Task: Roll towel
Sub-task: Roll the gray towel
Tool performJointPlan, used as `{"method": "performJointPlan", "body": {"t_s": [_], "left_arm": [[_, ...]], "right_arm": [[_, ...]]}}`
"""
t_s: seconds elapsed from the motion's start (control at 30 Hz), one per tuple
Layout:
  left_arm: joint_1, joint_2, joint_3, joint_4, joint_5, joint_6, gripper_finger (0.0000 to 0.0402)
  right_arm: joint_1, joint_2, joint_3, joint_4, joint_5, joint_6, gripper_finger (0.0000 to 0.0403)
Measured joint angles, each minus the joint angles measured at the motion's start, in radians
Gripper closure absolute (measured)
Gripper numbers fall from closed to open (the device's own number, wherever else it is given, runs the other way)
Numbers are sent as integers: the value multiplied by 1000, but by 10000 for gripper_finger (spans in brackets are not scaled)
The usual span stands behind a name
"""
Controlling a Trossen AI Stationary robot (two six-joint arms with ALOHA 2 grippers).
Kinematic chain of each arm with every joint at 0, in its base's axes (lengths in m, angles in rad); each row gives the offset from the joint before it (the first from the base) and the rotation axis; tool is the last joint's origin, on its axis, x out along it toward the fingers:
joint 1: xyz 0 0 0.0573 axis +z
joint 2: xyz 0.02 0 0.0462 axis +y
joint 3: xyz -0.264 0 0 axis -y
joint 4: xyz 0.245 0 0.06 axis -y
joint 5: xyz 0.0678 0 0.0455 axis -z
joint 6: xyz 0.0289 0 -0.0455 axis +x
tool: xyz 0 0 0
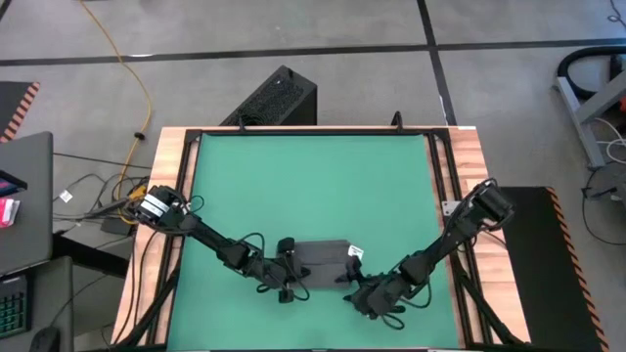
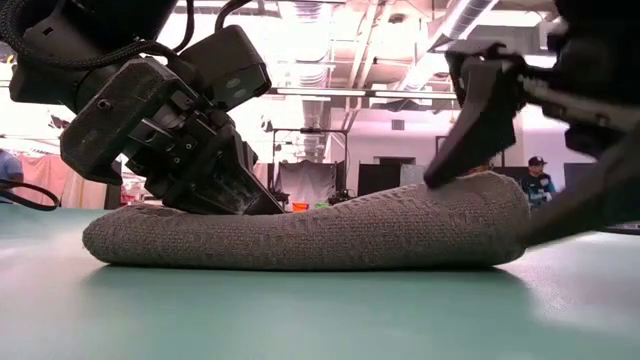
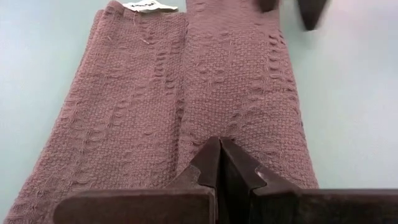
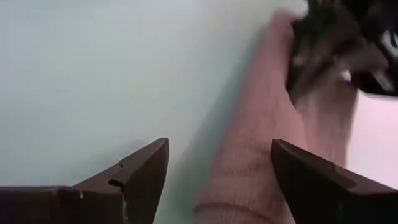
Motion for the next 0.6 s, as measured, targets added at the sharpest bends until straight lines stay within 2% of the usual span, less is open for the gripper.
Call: {"method": "performJointPlan", "body": {"t_s": [0.13,0.47,0.6], "left_arm": [[1,0,0,-1,10,0,402],[1,0,0,-1,14,2,402],[1,0,0,-1,14,2,402]], "right_arm": [[-6,5,14,-87,80,33,98],[23,-10,16,-84,152,22,101],[20,-10,15,-147,176,15,101]]}}
